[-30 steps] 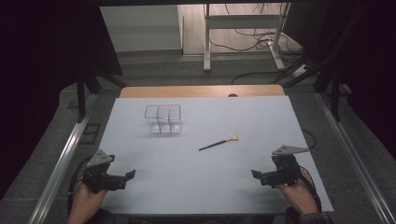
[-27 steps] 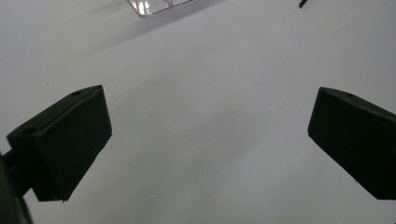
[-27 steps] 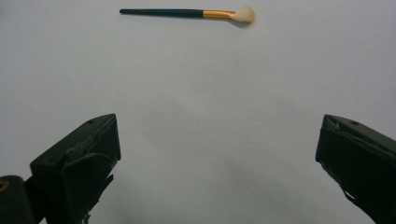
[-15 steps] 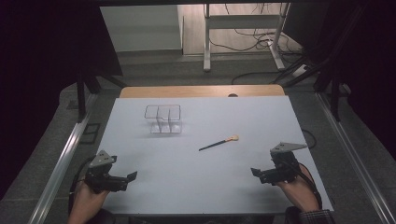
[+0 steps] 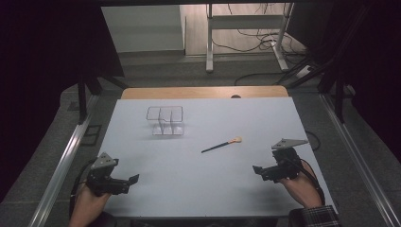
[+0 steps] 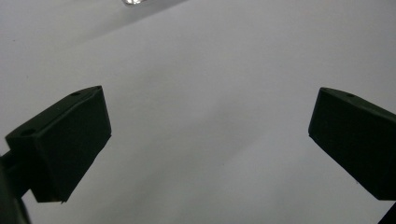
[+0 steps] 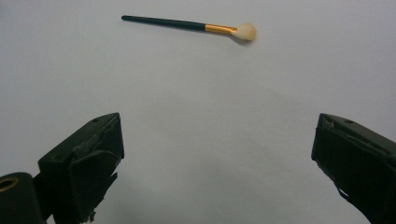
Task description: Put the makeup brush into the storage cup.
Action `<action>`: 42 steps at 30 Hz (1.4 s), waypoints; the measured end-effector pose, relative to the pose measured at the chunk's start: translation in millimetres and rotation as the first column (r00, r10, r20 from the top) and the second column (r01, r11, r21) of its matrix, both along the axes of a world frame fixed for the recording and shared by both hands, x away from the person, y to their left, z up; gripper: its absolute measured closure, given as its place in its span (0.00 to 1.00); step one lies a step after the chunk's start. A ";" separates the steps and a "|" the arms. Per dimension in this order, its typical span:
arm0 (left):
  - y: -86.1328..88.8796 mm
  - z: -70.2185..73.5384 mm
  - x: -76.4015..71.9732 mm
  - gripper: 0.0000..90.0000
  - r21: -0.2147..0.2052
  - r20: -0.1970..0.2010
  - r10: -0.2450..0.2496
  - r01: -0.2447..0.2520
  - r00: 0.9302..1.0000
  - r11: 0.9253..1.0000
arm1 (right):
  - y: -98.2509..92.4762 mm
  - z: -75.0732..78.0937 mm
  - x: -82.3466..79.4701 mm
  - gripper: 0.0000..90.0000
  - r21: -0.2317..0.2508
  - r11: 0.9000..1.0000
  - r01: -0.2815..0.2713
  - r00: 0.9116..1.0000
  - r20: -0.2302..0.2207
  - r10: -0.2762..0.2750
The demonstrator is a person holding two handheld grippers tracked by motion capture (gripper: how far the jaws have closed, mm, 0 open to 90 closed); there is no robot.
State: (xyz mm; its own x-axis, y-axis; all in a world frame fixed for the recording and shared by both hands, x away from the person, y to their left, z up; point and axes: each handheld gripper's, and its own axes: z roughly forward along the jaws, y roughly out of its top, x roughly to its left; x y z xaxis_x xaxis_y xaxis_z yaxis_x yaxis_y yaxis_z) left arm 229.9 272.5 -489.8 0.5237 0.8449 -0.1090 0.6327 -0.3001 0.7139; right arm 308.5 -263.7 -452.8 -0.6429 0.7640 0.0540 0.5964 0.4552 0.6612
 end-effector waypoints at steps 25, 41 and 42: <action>-0.5 -1.7 1.2 0.01 0.004 -0.015 0.008 -0.008 1.000 1.000 | 11.1 9.8 30.1 0.01 -0.081 0.997 -0.008 1.000 -0.015 0.006; 0.3 1.3 2.1 0.00 0.050 -0.020 0.052 -0.051 0.998 0.997 | 19.7 7.8 49.9 0.01 -0.116 0.993 -0.022 0.999 -0.036 0.018; 0.5 1.2 2.2 0.00 0.053 -0.020 0.057 -0.056 0.998 0.997 | 19.9 8.3 51.3 0.01 -0.117 0.993 -0.019 0.999 -0.039 0.015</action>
